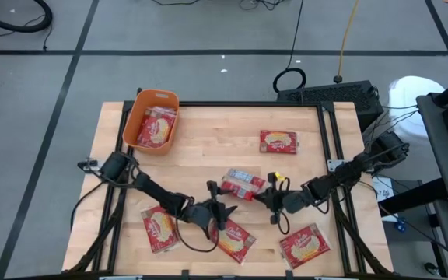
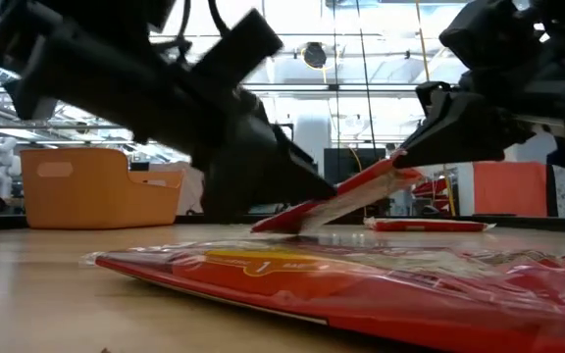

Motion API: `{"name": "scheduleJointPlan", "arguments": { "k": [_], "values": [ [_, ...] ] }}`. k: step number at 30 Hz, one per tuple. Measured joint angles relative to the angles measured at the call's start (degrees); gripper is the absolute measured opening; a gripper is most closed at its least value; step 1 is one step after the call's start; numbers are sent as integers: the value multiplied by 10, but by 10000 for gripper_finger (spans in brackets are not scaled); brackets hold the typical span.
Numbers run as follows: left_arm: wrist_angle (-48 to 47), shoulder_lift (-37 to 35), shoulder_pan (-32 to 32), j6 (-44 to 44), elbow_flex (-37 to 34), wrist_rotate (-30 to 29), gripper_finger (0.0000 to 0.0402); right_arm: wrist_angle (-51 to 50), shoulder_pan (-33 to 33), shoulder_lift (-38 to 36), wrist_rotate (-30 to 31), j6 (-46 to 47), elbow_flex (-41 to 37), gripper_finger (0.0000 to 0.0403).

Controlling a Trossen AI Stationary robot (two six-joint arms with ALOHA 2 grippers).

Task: Sort popcorn bags into baskets
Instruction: Put the red popcorn bag into the orange bin

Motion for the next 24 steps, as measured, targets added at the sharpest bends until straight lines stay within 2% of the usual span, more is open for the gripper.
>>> {"name": "scheduleJointPlan", "arguments": {
  "k": [4, 8, 12, 21, 24],
  "values": [
    [1, 19, 18, 23, 8, -8, 315, 10, -10, 0, -21, 17, 0, 0],
    [2, 26, 44, 27, 10, -21, 280, 29, -22, 0, -43, 40, 0, 0],
    [4, 26, 58, 47, 10, -23, 218, 33, -29, 0, -43, 57, 0, 0],
    [12, 27, 51, 56, 10, -23, 37, 69, -33, -4, -43, 67, 0, 1],
    [12, 22, 48, 56, 10, -23, 18, 79, -33, -16, -40, 66, 0, 13]
  ]
}}
